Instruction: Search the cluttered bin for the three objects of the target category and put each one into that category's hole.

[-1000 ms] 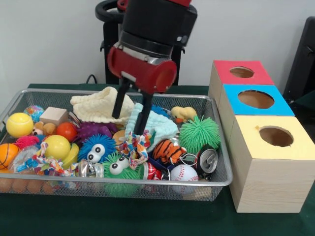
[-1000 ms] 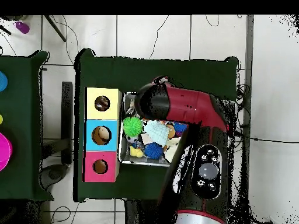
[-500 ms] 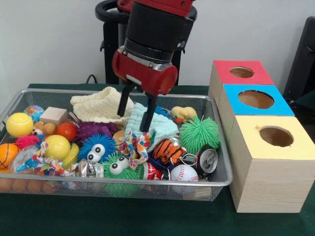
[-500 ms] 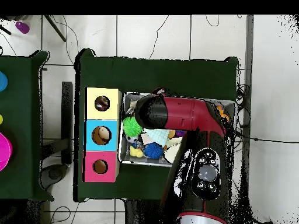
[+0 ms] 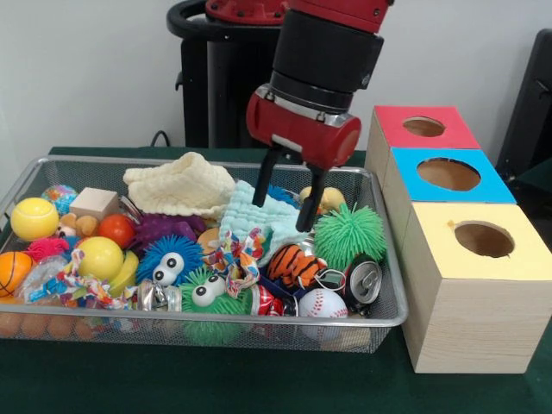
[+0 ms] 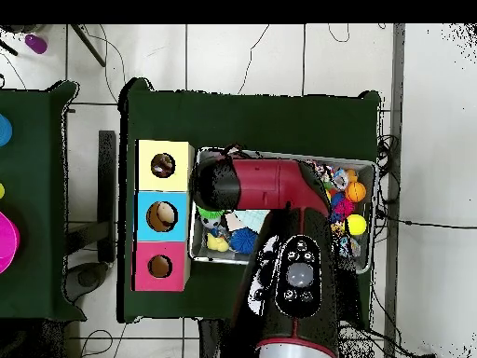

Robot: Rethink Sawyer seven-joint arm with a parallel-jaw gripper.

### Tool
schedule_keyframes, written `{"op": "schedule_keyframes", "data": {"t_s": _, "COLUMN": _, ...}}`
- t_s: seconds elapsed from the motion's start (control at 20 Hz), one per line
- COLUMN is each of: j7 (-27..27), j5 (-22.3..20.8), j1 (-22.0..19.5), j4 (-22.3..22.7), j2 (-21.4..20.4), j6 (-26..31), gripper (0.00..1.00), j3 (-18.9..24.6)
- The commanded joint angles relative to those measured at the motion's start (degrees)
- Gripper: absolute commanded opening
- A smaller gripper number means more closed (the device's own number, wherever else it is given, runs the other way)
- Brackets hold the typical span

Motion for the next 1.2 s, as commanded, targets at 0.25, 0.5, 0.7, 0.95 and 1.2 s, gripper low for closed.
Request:
{"op": "schedule_keyframes", "data": {"t_s": 0.25, "j7": -1.58, "j5": -4.73, "j1": -2.03, "j4": 7.91, "j2": 2.5, "j6": -12.26, "gripper": 1.0, "j3": 5.86}}
{"op": "schedule_keyframes", "data": {"t_s": 0.5, "j7": -2.92, "j5": -5.82, "j1": -2.88, "j4": 8.99, "j2": 2.33, "j6": -15.12, "gripper": 1.0, "j3": 6.49}}
{"op": "schedule_keyframes", "data": {"t_s": 0.7, "j7": -2.96, "j5": -6.67, "j1": -2.81, "j4": 9.1, "j2": 2.23, "j6": -15.66, "gripper": 1.0, "j3": 6.29}}
{"op": "schedule_keyframes", "data": {"t_s": 0.95, "j7": -2.49, "j5": -7.59, "j1": -2.93, "j4": 9.02, "j2": 2.12, "j6": -15.52, "gripper": 1.0, "j3": 6.44}}
{"op": "schedule_keyframes", "data": {"t_s": 1.2, "j7": -3.08, "j5": -8.36, "j1": -3.49, "j4": 9.24, "j2": 1.74, "j6": -14.34, "gripper": 1.0, "j3": 6.79}}
